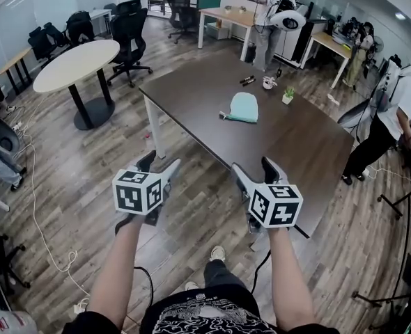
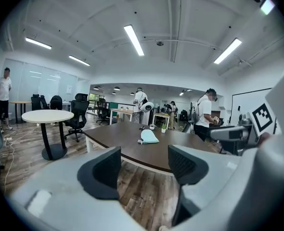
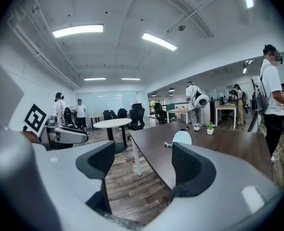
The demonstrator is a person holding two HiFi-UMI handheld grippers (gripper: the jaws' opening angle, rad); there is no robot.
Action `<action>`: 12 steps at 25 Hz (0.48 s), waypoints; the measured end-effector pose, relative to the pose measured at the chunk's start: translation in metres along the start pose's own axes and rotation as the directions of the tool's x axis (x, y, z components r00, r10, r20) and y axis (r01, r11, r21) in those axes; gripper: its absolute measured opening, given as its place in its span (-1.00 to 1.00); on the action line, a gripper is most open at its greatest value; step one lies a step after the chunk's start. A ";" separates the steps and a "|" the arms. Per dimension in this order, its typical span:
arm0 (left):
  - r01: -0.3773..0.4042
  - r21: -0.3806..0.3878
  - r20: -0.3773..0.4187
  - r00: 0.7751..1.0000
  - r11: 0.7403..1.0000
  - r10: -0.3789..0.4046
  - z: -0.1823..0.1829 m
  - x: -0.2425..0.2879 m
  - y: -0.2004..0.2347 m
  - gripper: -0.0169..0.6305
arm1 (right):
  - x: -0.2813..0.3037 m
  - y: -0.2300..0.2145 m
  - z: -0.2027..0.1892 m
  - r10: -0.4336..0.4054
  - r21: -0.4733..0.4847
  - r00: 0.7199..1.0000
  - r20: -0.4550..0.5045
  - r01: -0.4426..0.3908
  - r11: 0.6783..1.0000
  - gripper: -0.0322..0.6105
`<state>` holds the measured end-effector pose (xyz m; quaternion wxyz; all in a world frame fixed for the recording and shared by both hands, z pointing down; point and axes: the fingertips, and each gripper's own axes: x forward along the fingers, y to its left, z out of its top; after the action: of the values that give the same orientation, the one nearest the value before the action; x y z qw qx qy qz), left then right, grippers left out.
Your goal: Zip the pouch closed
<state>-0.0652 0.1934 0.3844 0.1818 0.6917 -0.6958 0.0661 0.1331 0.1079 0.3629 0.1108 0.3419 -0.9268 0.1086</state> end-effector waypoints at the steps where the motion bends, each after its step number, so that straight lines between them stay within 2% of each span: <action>1: 0.003 0.003 0.000 1.000 1.000 -0.003 0.002 0.005 0.000 0.00 | 0.003 -0.003 0.000 -0.004 -0.004 1.000 0.001 0.004 1.000 0.26; 7: 0.025 0.034 -0.024 0.999 0.999 -0.024 0.006 0.044 -0.003 0.00 | 0.029 -0.028 -0.004 -0.015 0.014 1.000 -0.002 0.015 1.000 0.26; 12: 0.018 0.045 -0.031 0.999 0.999 -0.016 0.024 0.093 0.011 0.00 | 0.070 -0.062 0.009 -0.029 0.032 1.000 0.011 0.029 0.999 0.27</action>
<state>-0.0779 0.0982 0.3959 0.1774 0.7004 -0.6853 0.0911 0.1204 0.0168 0.3820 0.1017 0.3575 -0.9206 0.1197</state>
